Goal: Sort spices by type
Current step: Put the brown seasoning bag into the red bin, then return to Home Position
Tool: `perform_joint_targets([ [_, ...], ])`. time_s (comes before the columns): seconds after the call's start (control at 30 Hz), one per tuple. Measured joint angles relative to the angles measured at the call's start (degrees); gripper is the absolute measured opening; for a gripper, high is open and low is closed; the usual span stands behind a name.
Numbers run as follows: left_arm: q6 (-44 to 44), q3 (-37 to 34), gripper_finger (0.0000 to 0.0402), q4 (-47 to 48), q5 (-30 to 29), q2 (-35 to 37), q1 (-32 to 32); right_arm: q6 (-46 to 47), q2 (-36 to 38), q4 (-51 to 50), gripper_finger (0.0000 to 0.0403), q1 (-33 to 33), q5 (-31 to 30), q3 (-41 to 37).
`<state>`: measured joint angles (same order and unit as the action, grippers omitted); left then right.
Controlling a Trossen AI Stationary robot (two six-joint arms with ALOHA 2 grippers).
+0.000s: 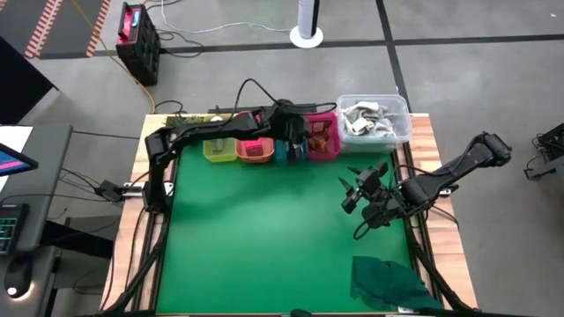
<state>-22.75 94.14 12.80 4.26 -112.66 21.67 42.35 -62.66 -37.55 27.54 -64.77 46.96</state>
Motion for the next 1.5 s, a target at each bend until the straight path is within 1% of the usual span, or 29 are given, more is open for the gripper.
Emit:
perform_joint_targets([
  [0.1, -0.90, -0.01, 0.0000, -1.24, 0.03, -1.28, 0.48, -0.99, 0.65, 0.21, 0.0240, -0.46, -0.02, 0.00],
  [0.17, -1.07, -0.16, 0.0000, -0.44, 0.01, -1.90, 0.91, -1.79, 1.05, 0.73, 0.0240, -0.85, -0.02, 0.00],
  [0.3, -0.70, -0.07, 0.0000, -2.66, -0.08, -4.11, 1.21, -2.32, 1.35, 1.01, 0.0240, -1.08, -0.02, 0.00],
  [0.4, -0.37, -0.08, 0.0000, -3.75, -1.28, -5.55, 1.22, -2.37, 1.32, 1.27, 0.0240, -1.03, -0.02, 0.00],
  [0.57, -1.13, -0.13, 0.0004, -3.37, -3.09, -5.56, 1.05, -2.53, 1.32, 1.63, 0.0240, -0.46, 0.02, 0.00],
  [0.73, -0.02, -0.12, 0.0025, -3.10, -3.25, -5.53, 0.97, -3.72, 1.32, 2.48, 0.0240, -0.43, 0.04, 0.00],
  [1.0, -0.58, -0.12, 0.0079, -2.72, -3.18, -5.39, -0.50, -3.85, 1.32, 2.44, 0.0240, -0.23, 0.12, 0.00],
  [1.1, -1.25, -0.14, 0.0098, -2.03, -3.40, -4.21, -1.01, -3.85, 1.30, 2.34, 0.0240, -0.24, 0.15, 0.00],
  [1.23, -2.79, -0.14, 0.0113, -0.89, -2.80, -0.13, -2.45, -3.83, 1.30, 1.97, 0.0240, -0.02, 0.22, 0.00],
  [1.37, -4.54, -0.83, 0.0111, 0.89, -1.56, 5.02, -4.97, -3.83, 1.30, 0.57, 0.0240, 1.75, 0.19, 0.00],
  [1.43, -4.47, -3.01, 0.0105, -0.64, 0.03, 8.18, -6.57, -2.78, 1.30, -1.46, 0.0240, 2.97, -0.68, -0.23],
  [1.5, -3.95, -6.52, 0.0097, -4.32, 1.67, 11.43, -8.27, -0.28, 1.60, -3.11, 0.0240, 4.26, -3.26, -1.76],
])
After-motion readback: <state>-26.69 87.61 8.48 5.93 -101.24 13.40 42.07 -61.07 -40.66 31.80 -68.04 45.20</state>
